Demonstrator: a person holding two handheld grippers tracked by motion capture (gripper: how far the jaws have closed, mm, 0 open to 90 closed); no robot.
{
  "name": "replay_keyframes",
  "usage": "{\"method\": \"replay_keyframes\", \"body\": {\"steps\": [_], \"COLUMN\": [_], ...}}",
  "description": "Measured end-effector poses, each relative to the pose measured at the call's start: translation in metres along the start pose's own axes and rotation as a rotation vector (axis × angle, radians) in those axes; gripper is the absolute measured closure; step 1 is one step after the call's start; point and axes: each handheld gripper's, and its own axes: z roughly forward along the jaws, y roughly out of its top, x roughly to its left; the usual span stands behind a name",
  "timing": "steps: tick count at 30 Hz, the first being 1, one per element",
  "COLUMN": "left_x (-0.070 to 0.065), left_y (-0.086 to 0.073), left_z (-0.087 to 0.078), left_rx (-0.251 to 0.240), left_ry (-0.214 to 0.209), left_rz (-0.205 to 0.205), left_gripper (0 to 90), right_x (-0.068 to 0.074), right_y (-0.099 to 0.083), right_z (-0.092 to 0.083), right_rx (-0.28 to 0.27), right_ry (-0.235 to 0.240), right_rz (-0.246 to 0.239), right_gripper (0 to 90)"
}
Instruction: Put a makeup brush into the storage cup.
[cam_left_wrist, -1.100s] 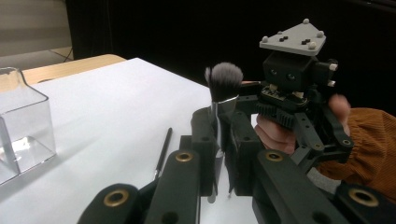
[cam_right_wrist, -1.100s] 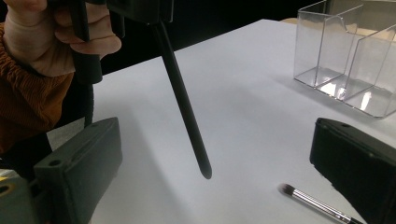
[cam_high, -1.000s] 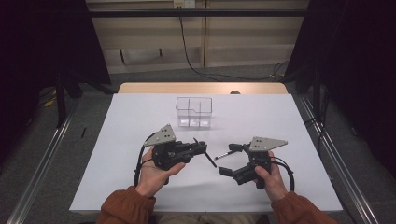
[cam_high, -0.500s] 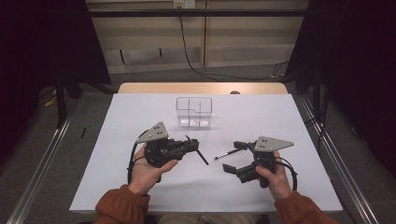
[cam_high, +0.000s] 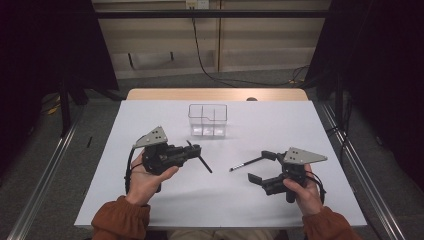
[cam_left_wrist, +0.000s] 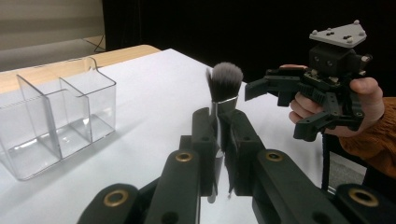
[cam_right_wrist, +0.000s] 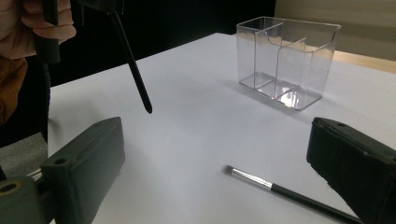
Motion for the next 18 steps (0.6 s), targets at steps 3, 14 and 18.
{"method": "replay_keyframes", "body": {"steps": [3,14,18], "left_x": [0.003,0.013,0.018], "left_y": [0.001,0.002,0.003], "left_z": [-0.004,-0.017,-0.023], "left_rx": [0.0,0.033,0.044], "left_ry": [0.01,0.055,0.071], "left_rz": [-0.003,-0.006,-0.007], "left_gripper": [83.5,83.5,83.5], "right_x": [-0.001,-0.002,-0.003], "right_y": [0.0,-0.007,-0.011], "right_z": [-0.003,-0.018,-0.023], "right_rx": [0.008,-0.016,-0.026], "right_ry": [-0.009,-0.093,-0.129], "right_rz": [-0.001,0.011,0.005], "right_gripper": [3.6,4.5,3.4]}}
